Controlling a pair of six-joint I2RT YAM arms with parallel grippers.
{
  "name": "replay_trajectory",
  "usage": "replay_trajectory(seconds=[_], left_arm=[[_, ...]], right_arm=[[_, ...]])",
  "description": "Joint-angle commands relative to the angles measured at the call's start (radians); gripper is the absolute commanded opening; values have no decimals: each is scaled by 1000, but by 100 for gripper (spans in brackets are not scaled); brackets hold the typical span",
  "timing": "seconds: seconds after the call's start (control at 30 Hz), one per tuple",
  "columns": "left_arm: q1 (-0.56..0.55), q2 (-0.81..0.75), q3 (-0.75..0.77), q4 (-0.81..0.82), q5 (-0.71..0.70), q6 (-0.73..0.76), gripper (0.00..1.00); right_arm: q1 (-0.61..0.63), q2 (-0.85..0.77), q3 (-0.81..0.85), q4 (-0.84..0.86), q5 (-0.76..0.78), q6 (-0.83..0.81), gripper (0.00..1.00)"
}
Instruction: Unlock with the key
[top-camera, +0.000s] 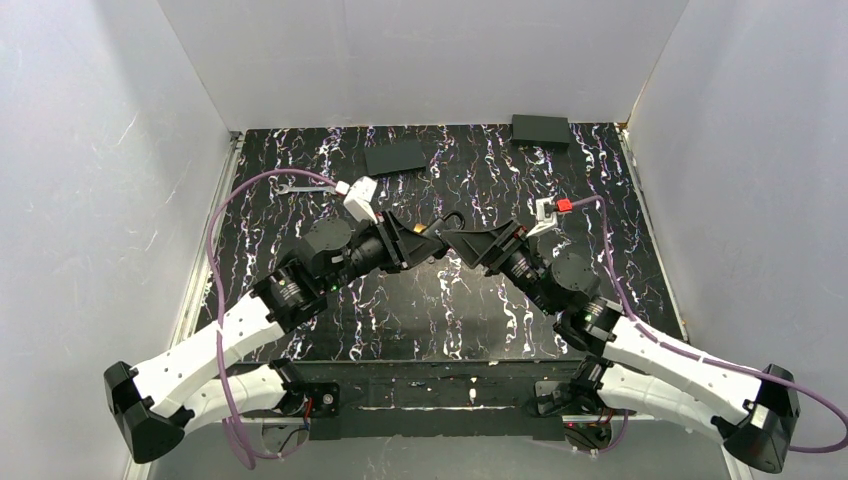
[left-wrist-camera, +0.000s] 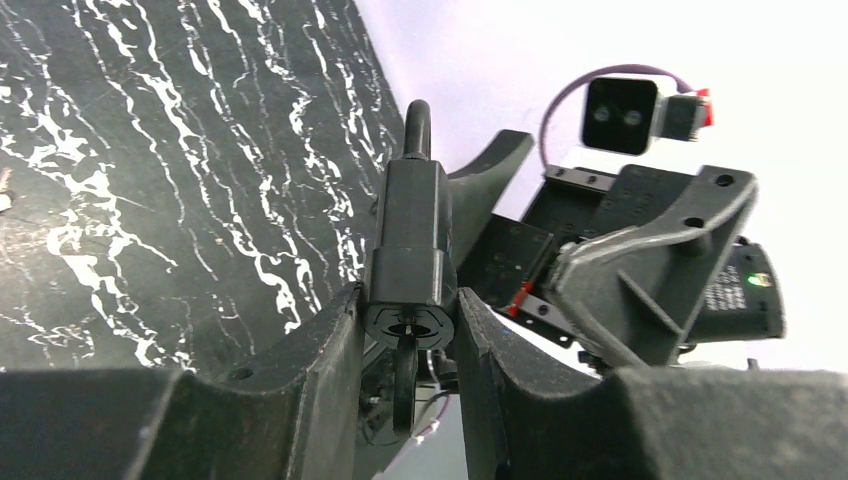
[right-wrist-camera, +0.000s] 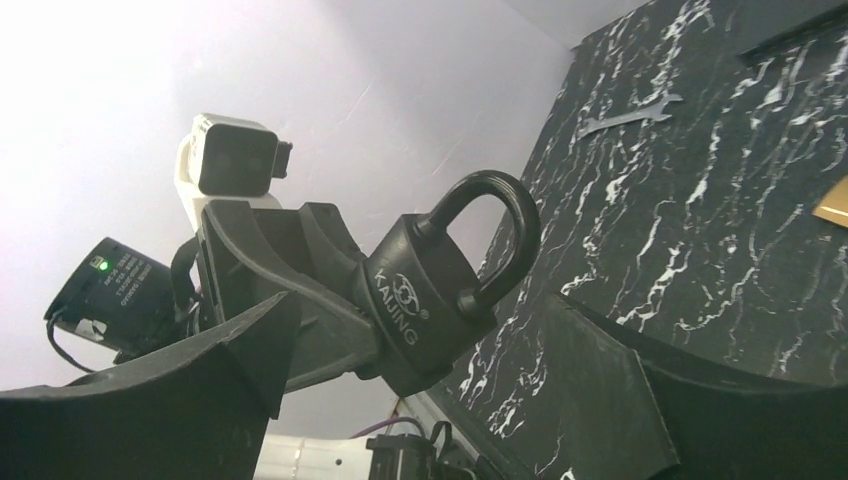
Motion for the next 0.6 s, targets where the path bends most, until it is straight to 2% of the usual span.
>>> replay_trajectory(seconds=[0.0,0.07,0.13,0.2,0.47,0.57], left_arm=[[8,-72,53,131,40,-66,0],[10,-84,51,140,42,-72,0],[10,-94,48,146,44,-78,0],[10,-100,43,153,49,-85,0],[11,-100,27,198,72,-115,0],[12,-99,23,207,77,-125,0]], right_arm=[[-20,27,21,199,-124,-2,94],[-21,38,19,234,-137,9,88],[-21,46,19,265,-148,16,77],[-23,56,22,297,-158,22,70],[-24,93,36,378,-179,45,56],[-25,95,33,419,-165,52,48]])
